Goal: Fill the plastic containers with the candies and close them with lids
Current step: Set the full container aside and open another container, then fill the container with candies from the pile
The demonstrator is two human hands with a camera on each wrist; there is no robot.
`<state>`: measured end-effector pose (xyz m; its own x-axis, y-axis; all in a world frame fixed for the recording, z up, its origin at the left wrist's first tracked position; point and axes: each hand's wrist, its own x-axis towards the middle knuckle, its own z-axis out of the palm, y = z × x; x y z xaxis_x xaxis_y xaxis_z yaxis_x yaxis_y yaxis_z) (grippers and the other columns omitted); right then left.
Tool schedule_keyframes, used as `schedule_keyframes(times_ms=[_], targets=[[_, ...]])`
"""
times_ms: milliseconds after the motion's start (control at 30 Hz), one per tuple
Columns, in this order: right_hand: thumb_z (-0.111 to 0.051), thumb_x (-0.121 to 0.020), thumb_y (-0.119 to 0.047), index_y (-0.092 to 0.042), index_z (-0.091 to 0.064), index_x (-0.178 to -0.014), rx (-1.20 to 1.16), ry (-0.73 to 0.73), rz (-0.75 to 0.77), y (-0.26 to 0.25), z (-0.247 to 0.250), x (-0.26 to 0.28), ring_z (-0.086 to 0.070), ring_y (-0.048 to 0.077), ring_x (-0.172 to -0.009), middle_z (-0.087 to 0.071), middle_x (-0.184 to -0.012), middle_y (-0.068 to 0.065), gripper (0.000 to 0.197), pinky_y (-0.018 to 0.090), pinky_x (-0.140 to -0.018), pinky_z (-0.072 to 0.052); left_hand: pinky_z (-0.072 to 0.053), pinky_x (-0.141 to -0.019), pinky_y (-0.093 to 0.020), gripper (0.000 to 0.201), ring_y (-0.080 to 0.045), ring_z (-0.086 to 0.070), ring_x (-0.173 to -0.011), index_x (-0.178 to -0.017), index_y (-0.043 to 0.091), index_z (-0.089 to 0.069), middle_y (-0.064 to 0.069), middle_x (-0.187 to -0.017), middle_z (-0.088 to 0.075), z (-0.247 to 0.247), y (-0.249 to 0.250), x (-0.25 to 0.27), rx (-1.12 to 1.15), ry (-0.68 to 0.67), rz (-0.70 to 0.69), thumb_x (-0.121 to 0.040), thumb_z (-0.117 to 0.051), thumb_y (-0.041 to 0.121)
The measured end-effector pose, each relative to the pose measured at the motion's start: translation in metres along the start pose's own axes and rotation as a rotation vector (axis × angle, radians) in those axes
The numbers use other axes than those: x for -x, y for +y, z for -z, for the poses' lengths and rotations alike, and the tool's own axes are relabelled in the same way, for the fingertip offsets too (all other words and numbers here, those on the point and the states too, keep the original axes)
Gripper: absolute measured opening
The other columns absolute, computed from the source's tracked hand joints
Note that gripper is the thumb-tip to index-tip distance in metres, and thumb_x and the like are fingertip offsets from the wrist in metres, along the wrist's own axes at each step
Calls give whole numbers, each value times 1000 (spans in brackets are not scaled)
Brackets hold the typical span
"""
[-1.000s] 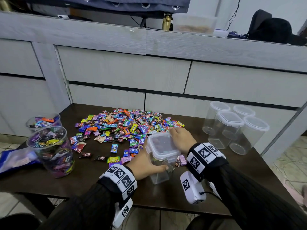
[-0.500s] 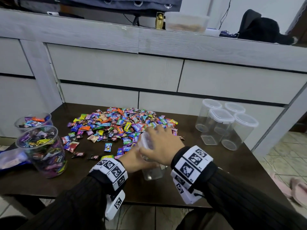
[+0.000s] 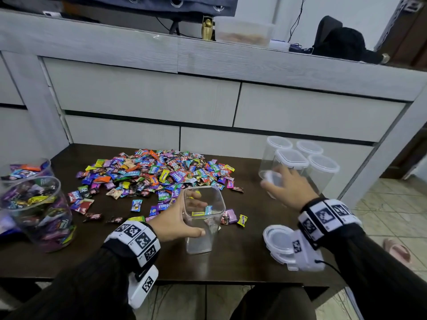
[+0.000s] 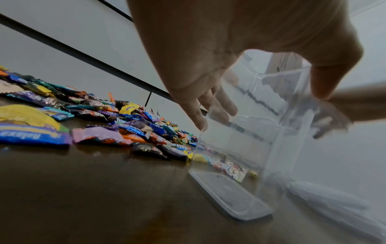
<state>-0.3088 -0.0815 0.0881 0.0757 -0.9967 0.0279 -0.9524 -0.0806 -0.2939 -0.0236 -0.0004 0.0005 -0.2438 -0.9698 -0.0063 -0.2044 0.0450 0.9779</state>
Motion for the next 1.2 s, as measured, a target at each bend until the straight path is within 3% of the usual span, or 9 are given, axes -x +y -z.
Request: schedule_keyframes(times_ms=[100, 300, 533, 633, 767, 867, 967, 1067, 1200], targets=[[-55, -86, -56, -14, -34, -137, 65, -47, -199, 56, -15, 2, -46, 38, -121, -44, -135, 20, 69, 46, -102, -40, -50, -87, -16, 75, -4, -56, -119, -122, 21, -35, -6, -127, -56, 0, -1, -1, -21, 12, -2, -71, -79, -11], [-59, -87, -47, -11, -32, -139, 101, -61, -486, 123, -52, 9, -39, 41, -127, -37, -140, 21, 69, 46, -106, -36, -50, -89, -20, 75, -8, -54, -122, -122, 21, -35, -6, -127, -56, 0, -2, -1, -24, 11, -5, -71, -78, -12], [-64, -81, -54, -14, -39, -132, 128, -93, -523, 146, -86, 17, -45, 37, -123, -41, -132, 18, 69, 39, -101, -35, -51, -94, -24, 81, -9, -51, -127, -124, 21, -35, -4, -129, -55, 3, -4, -2, -21, -23, -2, -67, -83, -8], [-62, -83, -56, -14, -41, -137, 120, -72, -487, 146, -86, 17, -42, 36, -126, -41, -137, 20, 71, 40, -106, -30, -43, -103, -24, 113, -2, -44, -132, -135, 29, -31, 7, -138, -47, 11, -3, 4, -51, -67, -6, -44, -97, 40], [-50, -92, -49, -14, -30, -145, 111, -5, -305, 124, -62, 9, -17, 33, -143, -22, -154, 16, 66, 48, -114, -20, -32, -107, -22, 124, 4, -39, -132, -138, 45, -23, 16, -144, -41, 32, -4, 16, -96, -5, -12, -32, -74, 85], [-46, -97, -38, -9, -16, -149, 111, -68, 19, 81, -59, 3, 0, 30, -147, -4, -159, 15, 67, 42, -119, -7, -27, -115, -31, 119, -9, -29, -141, -150, 29, -20, 4, -156, -32, 55, -16, 20, -409, 174, 132, -55, -52, 93], [-43, -99, -37, -8, -2, -151, 111, -222, 227, 27, -80, 5, 10, 27, -147, 12, -159, 13, 72, 37, -118, -2, -12, -120, -52, 111, -22, -1, -151, -155, 16, -2, -5, -164, -4, 72, -35, 21, -940, 259, 487, -76, -38, 84], [-43, -97, -45, -11, 3, -152, 146, -356, 246, -13, -109, 2, 11, 23, -147, 16, -159, 7, 80, 44, -118, -11, -3, -118, -57, 114, -28, 18, -149, -155, 15, 10, -10, -162, 16, 77, -53, 19, -1044, 334, 748, -76, -31, 88], [-36, -90, -66, -15, 11, -151, 251, -421, 220, -31, -140, -9, 12, 15, -147, 20, -158, -1, 93, 45, -118, -6, 1, -117, -57, 130, -36, 23, -146, -153, 14, 17, -19, -158, 25, 92, -65, 14, -1125, 499, 870, -65, -33, 96]])
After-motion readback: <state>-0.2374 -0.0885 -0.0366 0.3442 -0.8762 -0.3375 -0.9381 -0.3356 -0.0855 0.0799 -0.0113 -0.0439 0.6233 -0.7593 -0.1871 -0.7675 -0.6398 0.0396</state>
